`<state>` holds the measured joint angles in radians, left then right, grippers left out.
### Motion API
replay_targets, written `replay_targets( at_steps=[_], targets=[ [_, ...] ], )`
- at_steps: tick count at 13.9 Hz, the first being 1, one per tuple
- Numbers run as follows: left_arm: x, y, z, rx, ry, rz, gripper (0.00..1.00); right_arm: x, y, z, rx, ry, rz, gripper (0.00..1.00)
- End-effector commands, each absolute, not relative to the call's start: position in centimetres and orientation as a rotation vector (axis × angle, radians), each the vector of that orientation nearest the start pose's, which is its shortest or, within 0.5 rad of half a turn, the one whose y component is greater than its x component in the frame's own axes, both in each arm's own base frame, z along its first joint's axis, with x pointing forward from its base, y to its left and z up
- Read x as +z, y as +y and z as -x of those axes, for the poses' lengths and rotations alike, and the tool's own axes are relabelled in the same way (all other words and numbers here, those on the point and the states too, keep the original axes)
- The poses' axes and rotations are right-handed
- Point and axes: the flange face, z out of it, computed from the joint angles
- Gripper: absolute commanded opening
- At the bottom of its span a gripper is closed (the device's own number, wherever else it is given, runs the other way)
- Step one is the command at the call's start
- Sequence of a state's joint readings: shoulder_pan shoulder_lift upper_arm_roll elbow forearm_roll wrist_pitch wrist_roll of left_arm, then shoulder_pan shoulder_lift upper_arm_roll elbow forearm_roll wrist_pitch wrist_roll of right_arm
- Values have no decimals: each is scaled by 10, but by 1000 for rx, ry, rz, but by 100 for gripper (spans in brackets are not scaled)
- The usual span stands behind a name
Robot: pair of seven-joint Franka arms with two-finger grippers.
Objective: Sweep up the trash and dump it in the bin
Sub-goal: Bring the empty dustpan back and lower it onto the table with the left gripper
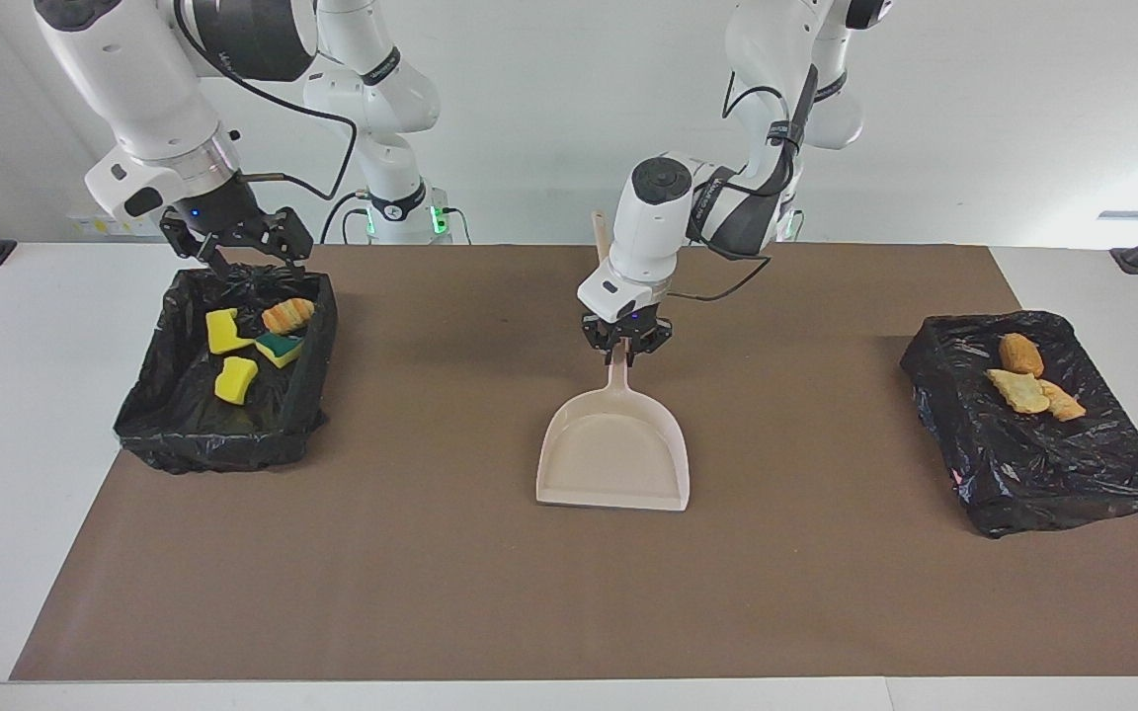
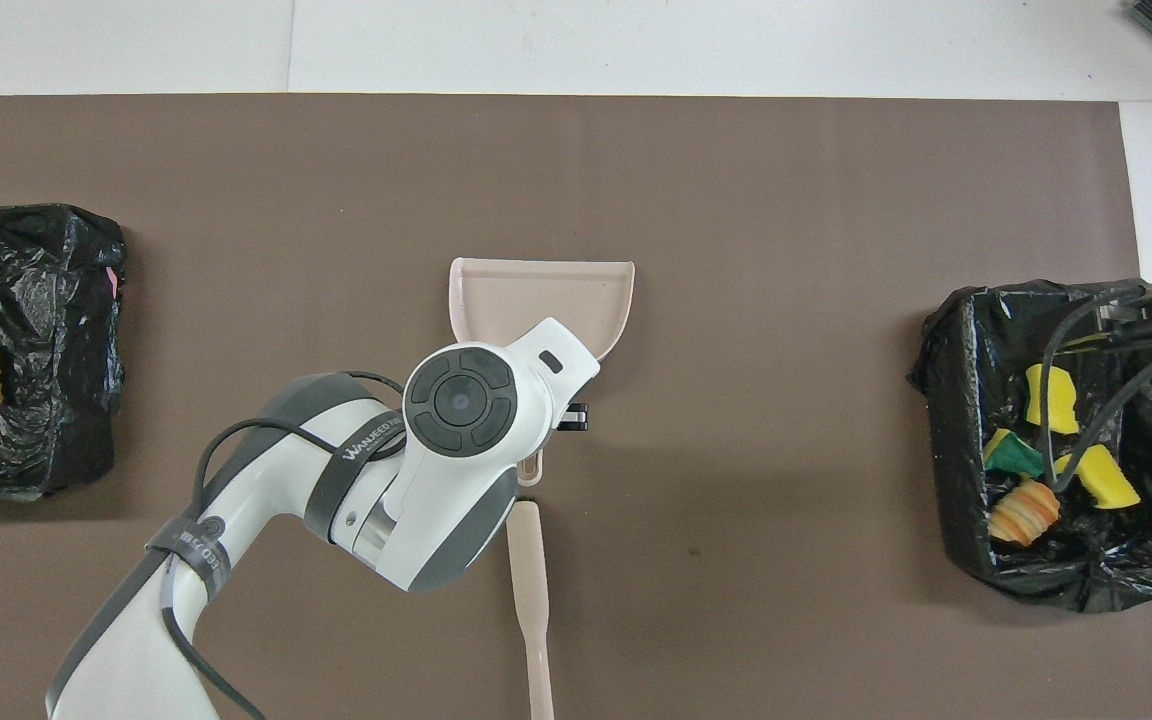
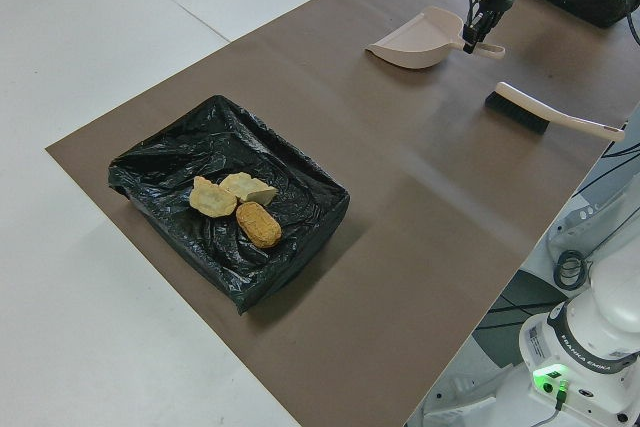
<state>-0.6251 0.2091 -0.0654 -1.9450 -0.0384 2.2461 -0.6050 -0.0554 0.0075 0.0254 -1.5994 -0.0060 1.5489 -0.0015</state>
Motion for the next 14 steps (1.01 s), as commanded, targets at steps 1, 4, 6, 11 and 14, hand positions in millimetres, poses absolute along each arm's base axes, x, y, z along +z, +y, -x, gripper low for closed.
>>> replay_targets(
  at_steps=[1,4,6,11,14],
  targets=[
    [386,-388,-455,-74,20,3246,31,608,-16,-549,74,70,3129,100],
    [387,-382,-461,-79,190,3233,63,607,-16,-550,77,70,3129,100],
    [386,-381,-461,-74,198,3230,71,608,-16,-549,74,70,3129,100],
    [407,-358,-485,-42,121,3205,100,608,-16,-549,74,70,3129,100],
    [438,-305,-526,-69,15,3198,100,608,-16,-549,74,70,3129,100]
  ],
)
